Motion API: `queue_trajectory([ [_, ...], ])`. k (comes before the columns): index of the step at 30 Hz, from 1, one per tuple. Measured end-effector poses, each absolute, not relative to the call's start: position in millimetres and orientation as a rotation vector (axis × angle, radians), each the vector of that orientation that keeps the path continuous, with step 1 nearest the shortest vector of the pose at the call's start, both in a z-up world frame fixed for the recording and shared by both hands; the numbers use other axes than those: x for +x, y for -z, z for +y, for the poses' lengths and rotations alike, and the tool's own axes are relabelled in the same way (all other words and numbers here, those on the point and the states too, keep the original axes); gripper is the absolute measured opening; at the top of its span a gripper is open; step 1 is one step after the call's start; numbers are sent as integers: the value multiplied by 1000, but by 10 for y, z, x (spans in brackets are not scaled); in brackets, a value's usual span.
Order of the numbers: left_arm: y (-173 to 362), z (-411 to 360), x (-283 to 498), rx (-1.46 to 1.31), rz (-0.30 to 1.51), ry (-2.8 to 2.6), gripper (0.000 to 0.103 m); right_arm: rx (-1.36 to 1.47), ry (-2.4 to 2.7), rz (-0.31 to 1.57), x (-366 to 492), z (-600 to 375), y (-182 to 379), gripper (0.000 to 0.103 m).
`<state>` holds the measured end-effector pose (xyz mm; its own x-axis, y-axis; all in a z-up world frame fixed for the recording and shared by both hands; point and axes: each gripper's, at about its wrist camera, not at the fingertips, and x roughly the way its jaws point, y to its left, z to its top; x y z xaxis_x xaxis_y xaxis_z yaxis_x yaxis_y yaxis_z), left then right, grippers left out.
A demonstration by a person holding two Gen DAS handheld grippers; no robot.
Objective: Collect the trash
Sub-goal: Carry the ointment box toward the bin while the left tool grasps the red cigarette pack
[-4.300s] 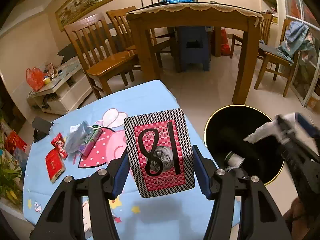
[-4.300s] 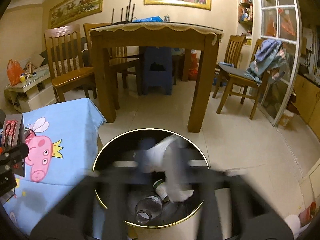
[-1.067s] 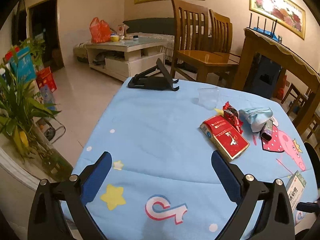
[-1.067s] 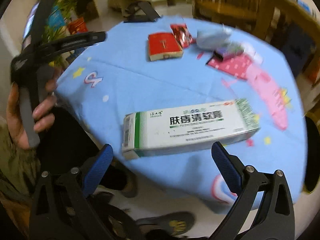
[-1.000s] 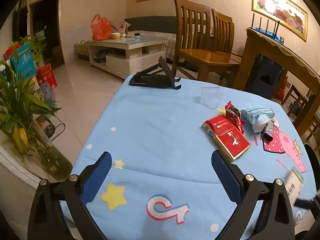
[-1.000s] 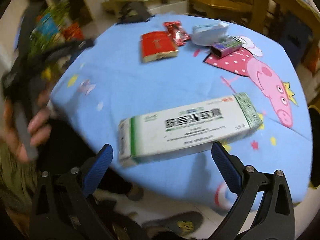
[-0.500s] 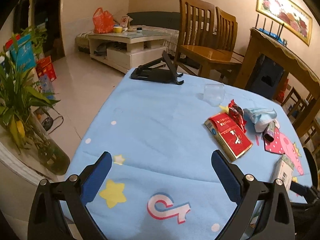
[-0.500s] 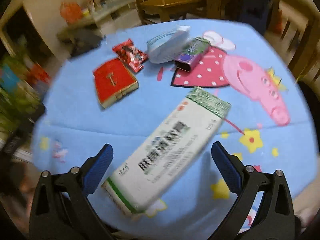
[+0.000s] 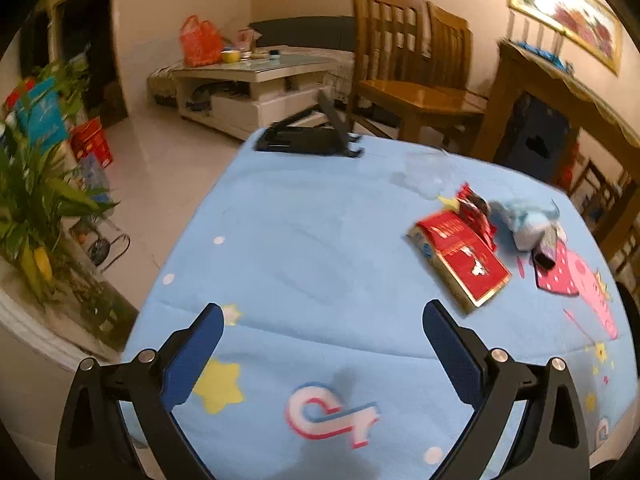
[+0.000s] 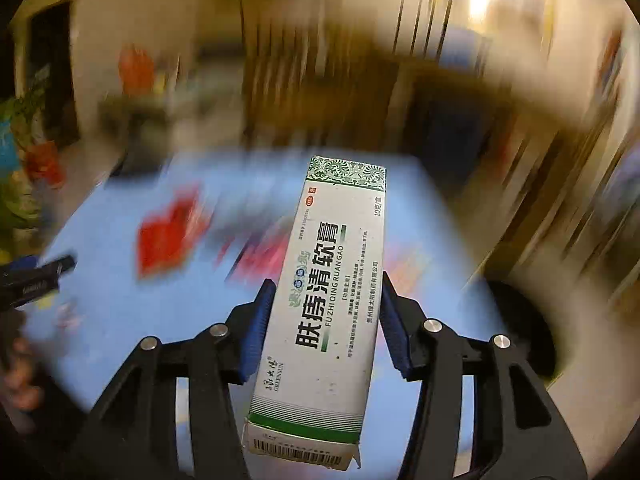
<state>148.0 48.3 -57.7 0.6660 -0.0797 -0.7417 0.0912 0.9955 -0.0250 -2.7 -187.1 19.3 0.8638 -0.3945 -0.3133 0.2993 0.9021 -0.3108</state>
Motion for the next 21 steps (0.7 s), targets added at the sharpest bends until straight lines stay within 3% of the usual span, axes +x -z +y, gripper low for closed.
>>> queue_trajectory([
  [2, 583, 285, 1542, 27, 864, 148, 96, -357, 412, 227, -212, -1754, -280, 50],
  [4, 563, 89, 1656, 2, 897, 217, 96, -394, 411, 188, -242, -1694, -252, 50],
  [17, 880, -798, 2354, 7, 1076, -17, 96, -223, 300, 304, -145, -2167, 141, 50],
  [19, 875, -834, 2295, 26, 1049, 13, 87, -200, 306, 298, -196, -2302, 173, 50],
  [20, 858, -828, 2255, 19, 1043, 45, 70, -187, 309, 294, -232, -2361, 186, 50],
  [21, 839, -797, 2216, 2, 1049, 68, 61, -168, 313, 289, -269, -2444, 206, 50],
])
